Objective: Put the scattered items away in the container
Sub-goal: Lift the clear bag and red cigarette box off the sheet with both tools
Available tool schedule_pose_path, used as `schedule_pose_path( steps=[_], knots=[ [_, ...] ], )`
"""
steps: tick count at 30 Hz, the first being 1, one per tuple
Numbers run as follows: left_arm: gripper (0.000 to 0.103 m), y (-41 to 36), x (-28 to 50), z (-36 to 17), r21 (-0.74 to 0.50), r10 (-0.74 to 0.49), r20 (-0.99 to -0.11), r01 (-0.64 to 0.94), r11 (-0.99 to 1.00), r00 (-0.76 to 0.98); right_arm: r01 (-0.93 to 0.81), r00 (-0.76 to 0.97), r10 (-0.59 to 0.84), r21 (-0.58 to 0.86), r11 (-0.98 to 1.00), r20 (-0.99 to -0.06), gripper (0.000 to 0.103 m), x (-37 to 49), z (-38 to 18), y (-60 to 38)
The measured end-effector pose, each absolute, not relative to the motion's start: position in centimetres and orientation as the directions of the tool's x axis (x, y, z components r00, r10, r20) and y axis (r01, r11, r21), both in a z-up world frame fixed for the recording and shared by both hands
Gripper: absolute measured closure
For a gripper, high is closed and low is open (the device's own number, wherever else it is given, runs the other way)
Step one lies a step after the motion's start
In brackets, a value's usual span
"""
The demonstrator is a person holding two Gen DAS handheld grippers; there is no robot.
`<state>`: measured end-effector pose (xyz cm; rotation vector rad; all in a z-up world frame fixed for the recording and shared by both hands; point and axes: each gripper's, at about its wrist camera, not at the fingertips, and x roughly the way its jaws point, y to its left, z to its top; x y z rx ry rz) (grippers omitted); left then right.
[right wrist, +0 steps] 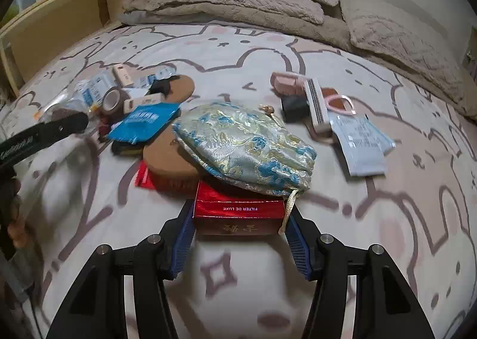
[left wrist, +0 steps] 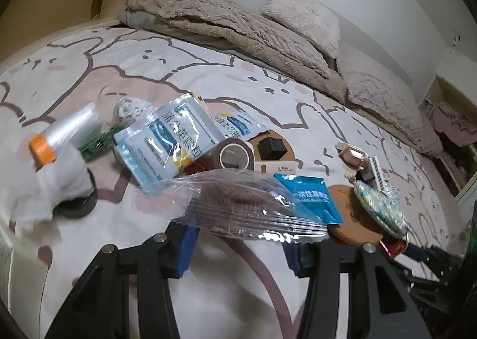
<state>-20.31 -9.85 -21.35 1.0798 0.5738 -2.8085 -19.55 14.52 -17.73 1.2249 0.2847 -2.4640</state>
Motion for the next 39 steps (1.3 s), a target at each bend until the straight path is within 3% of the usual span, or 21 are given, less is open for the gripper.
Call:
schedule_pose_path(
  steps=[13, 24, 39],
  knots=[
    [0.054, -8.6, -14.2, -18.9, -0.257, 0.039, -0.666, 0.18, -0.95, -0.745, 0.389, -0.536, -0.33, 0.12, -0.913, -0.777, 0.045, -13.5, -15.5, 18.7],
    [0.054, -5.6, -8.5, -17.6, -0.298, 0.151, -0.652, 0.068, -0.952, -0.743, 0.377, -0.498, -0.381, 0.202, -0.904, -0.779, 0.045, -9.3, -15.8, 20.9],
    [0.054, -3.3, -3.9, -19.2, -0.314, 0.207, -0.691, 0.03, -0.949, -0.693, 0.549, -0.338, -0.478, 0.242, -0.8, -0.811, 0.045, -4.4, -17.0, 18.6]
  ],
)
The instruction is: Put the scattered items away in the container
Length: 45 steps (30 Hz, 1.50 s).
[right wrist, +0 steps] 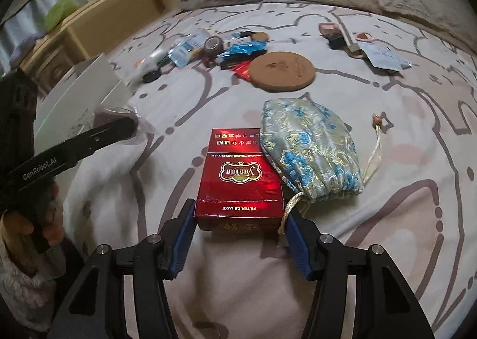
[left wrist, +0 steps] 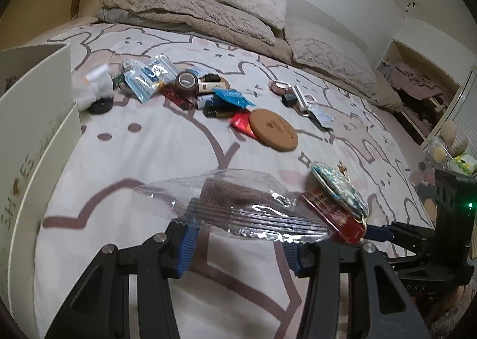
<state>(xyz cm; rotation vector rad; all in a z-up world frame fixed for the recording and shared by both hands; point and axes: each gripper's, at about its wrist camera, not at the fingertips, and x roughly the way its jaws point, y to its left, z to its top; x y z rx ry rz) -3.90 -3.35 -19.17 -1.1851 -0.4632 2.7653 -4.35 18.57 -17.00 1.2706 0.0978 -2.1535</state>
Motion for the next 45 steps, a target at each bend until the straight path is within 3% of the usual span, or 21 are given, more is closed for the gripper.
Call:
schedule_pose_path(
  steps=[3, 5, 6, 15, 19, 23, 32, 39, 41, 45],
  knots=[
    [0.054, -3.0, -3.4, -19.5, -0.309, 0.208, -0.699, 0.026, -0.951, -0.684, 0.542, -0.352, -0.466, 0.229, -0.808, -0.811, 0.037, -4.3, -16.9, 18.8],
    [0.054, -2.8, -3.3, -19.8, -0.305, 0.209, -0.707, 0.024, -0.952, -0.676, 0.534, -0.367, -0.464, 0.226, -0.815, -0.806, 0.006, -4.2, -16.6, 19.2],
    [0.054, -2.8, -3.2, -19.9, -0.302, 0.208, -0.71, 0.024, -0.953, -0.672, 0.536, -0.38, -0.467, 0.222, -0.815, -0.798, 0.004, -4.1, -16.3, 19.5],
    [0.054, -2.2, -3.3, -20.7, -0.284, 0.205, -0.739, 0.02, -0.959, -0.642, 0.487, -0.487, -0.482, 0.232, -0.842, -0.729, 0.004, -3.5, -14.0, 22.2],
    [0.054, -2.0, -3.4, -21.0, -0.289, 0.215, -0.748, 0.016, -0.957, -0.628, 0.543, -0.372, -0.613, 0.372, -0.753, -0.697, 0.004, -3.9, -14.6, 22.1],
    [0.054, -1.9, -3.4, -21.1, -0.292, 0.224, -0.748, 0.007, -0.956, -0.625, 0.559, -0.292, -0.627, 0.403, -0.725, -0.722, 0.004, -4.4, -15.9, 20.9],
    [0.053, -1.5, -3.6, -21.6, -0.299, 0.243, -0.761, -0.006, -0.954, -0.602, 0.542, -0.317, -0.458, 0.238, -0.806, -0.83, 0.004, -6.2, -18.7, 19.1],
    [0.053, -1.8, -3.9, -22.2, -0.283, 0.223, -0.78, 0.012, -0.959, -0.585, 0.535, -0.425, -0.419, 0.151, -0.832, -0.802, 0.005, -5.4, -17.5, 19.3],
    [0.053, -1.5, -3.8, -22.3, -0.265, 0.212, -0.784, 0.006, -0.964, -0.584, 0.544, -0.436, -0.411, 0.13, -0.829, -0.801, 0.018, -5.3, -17.4, 18.9],
    [0.053, -1.0, -3.8, -22.4, -0.227, 0.187, -0.789, -0.005, -0.974, -0.585, 0.576, -0.441, -0.376, 0.065, -0.815, -0.815, 0.023, -5.4, -17.8, 17.2]
  ],
)
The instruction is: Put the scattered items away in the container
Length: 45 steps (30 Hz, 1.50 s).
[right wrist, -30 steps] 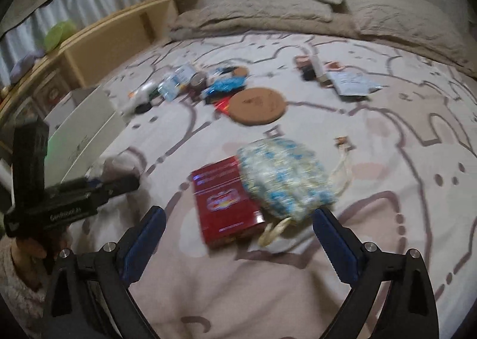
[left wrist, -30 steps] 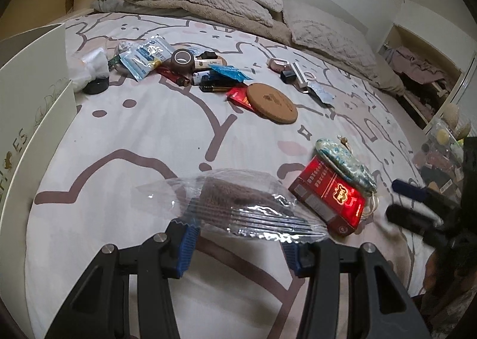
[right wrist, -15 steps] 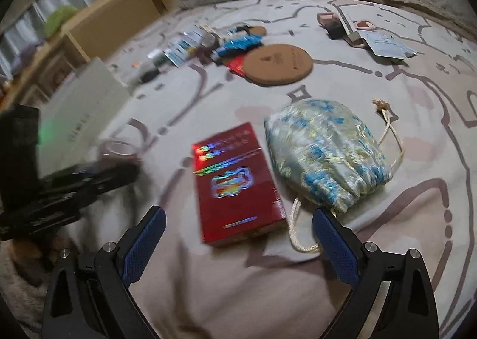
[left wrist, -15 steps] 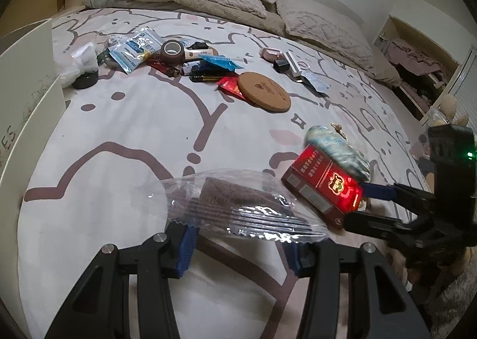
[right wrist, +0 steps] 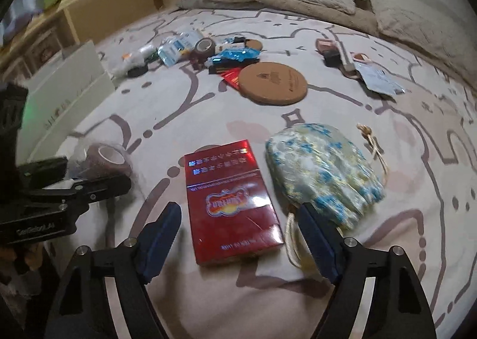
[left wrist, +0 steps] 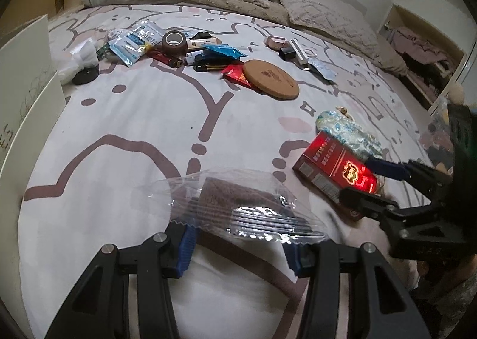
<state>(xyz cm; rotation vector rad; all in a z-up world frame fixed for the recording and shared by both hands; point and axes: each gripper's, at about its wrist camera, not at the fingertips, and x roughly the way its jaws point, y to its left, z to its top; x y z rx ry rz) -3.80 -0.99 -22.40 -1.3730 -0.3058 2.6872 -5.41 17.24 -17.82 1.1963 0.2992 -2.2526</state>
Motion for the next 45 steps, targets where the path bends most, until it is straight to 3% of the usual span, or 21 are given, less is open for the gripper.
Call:
schedule_pose_path(
  steps=[4, 7, 38, 45],
  knots=[
    [0.053, -0.9, -3.9, -22.9, -0.221, 0.182, -0.799, -0.001, -0.975, -0.574, 0.591, -0.459, -0.341, 0.006, -0.807, -0.82, 0.023, -5.5, -18.3, 15.9],
    [0.053, -0.7, -4.0, -23.0, -0.208, 0.172, -0.801, -0.002, -0.978, -0.574, 0.584, -0.462, -0.326, -0.006, -0.812, -0.825, 0.038, -5.7, -18.7, 15.6],
    [0.055, -0.3, -4.3, -21.9, -0.224, 0.193, -0.773, -0.025, -0.974, -0.605, 0.549, -0.457, -0.396, 0.097, -0.83, -0.797, 0.041, -6.8, -18.4, 16.2],
    [0.055, -0.1, -4.2, -22.0, -0.229, 0.198, -0.772, -0.027, -0.973, -0.603, 0.559, -0.463, -0.368, 0.057, -0.828, -0.807, 0.041, -6.8, -18.9, 15.4]
  ],
)
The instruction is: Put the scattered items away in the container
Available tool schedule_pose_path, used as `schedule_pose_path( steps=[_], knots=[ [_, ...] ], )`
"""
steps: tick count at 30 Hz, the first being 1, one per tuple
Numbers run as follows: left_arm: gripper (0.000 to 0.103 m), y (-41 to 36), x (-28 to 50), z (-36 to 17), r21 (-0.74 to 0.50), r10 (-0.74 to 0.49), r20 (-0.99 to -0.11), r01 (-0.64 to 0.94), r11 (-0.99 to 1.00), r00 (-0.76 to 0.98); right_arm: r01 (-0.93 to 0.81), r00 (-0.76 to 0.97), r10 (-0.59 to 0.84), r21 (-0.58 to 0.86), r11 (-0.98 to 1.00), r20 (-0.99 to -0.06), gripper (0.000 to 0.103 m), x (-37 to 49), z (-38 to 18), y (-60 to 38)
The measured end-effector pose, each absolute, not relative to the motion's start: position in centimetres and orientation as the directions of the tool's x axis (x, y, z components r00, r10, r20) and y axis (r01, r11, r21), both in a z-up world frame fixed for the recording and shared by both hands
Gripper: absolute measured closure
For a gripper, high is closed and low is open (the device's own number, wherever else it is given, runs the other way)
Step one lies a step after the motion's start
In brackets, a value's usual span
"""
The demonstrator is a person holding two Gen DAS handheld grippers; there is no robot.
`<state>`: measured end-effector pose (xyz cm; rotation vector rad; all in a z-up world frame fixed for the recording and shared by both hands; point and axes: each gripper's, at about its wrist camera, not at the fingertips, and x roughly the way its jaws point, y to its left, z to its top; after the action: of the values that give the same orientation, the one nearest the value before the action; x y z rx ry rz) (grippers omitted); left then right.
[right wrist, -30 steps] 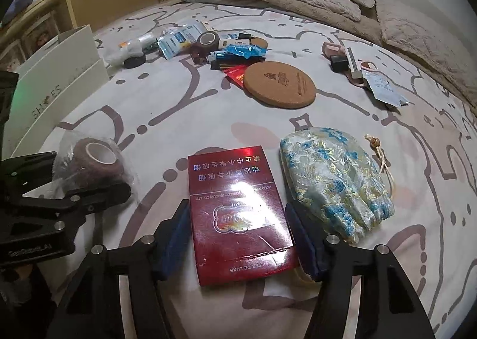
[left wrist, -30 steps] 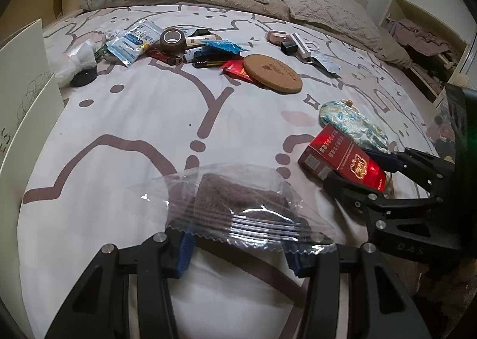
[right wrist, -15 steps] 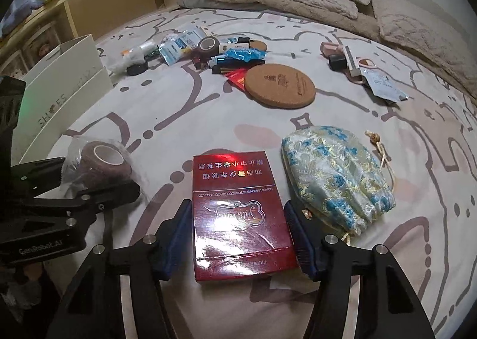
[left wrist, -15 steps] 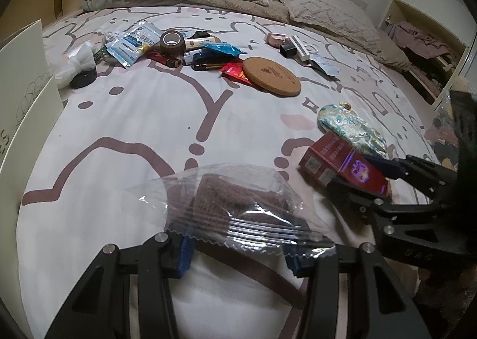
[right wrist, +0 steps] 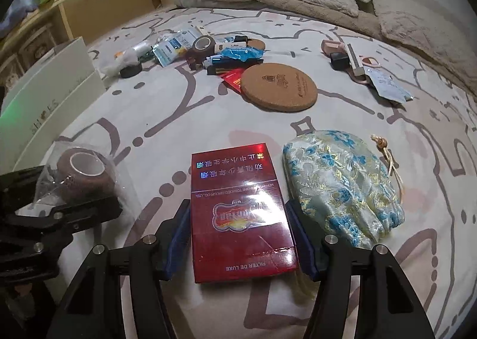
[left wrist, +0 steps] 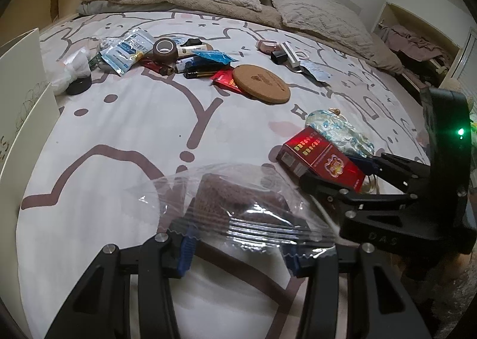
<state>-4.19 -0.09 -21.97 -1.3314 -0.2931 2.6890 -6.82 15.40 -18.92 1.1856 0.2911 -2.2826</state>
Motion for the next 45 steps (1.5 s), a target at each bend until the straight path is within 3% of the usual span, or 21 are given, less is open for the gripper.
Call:
schedule_pose_path(
  steps=[45],
  knots=[
    [0.055, -0.4, -2.9, -19.4, -0.199, 0.163, -0.721, -0.024, -0.98, -0.673, 0.491, -0.679, -0.369, -0.019, -0.871, -0.635, 0.043, -0.6, -12.1, 16.8]
  ],
)
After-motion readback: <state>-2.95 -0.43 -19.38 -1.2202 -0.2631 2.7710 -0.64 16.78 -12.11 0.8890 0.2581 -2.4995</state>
